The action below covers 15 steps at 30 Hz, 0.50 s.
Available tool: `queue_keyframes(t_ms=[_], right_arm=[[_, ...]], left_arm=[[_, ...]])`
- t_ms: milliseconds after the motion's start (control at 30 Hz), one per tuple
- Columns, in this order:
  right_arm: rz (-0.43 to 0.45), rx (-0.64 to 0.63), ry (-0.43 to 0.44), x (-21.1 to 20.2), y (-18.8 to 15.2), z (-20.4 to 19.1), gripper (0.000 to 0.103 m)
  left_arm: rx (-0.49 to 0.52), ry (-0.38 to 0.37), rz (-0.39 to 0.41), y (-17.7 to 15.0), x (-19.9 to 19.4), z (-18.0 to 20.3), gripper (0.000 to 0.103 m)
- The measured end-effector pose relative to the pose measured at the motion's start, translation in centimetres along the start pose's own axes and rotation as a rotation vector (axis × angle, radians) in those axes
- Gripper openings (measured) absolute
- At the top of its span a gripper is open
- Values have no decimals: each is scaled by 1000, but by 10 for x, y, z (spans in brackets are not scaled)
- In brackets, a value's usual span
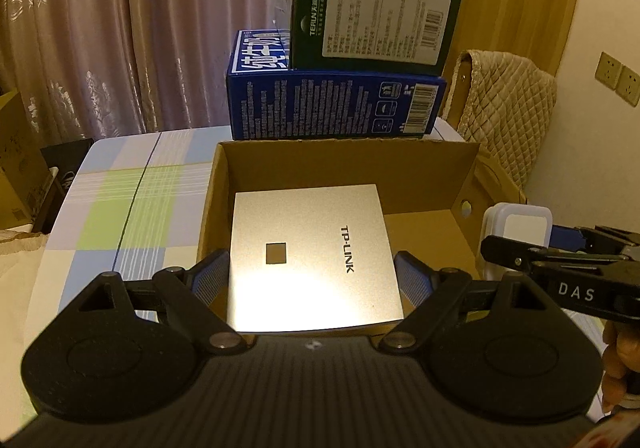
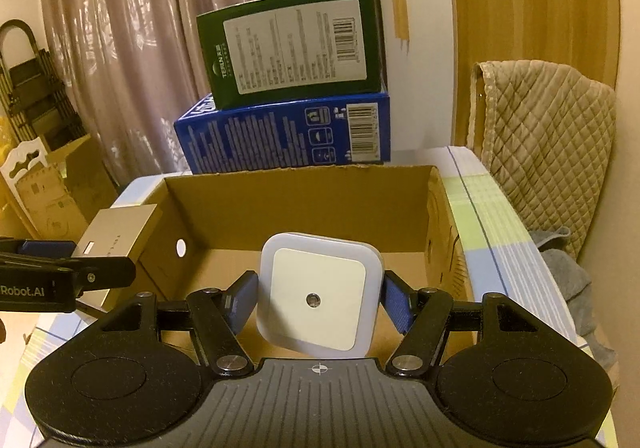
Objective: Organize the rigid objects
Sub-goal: 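Carry both held items into the cardboard box and open both grippers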
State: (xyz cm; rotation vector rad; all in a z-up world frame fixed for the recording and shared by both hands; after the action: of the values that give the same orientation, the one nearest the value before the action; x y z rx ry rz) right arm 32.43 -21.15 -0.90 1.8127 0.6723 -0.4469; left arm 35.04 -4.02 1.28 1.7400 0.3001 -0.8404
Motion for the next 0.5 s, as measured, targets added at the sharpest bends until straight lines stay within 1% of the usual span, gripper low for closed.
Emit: queue_keyframes(t_ms=[267,333,500], right_arm=[[-9,4,-6,7,-1,4,63],[-7,3,-7,7,-1,4,63],[-6,13,-8,9,-1,7,63]], left_arm=[[17,5,-15,-2,11,4,86],[14,14,-20,-2,13,4,84],[25,34,-26,-3,14,6,84]])
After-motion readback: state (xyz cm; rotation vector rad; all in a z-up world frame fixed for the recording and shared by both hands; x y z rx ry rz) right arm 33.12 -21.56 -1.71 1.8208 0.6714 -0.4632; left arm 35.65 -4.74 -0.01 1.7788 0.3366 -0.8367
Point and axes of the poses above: each gripper's, at about its wrist camera, not at the fingertips, and x roughly the way its jaws point, z to its right, y to its top, the point moved 5 cm from there along x, roughly the way its jaws point, and after that the axes turned 14 degrees about x, right-handed, at the moved point
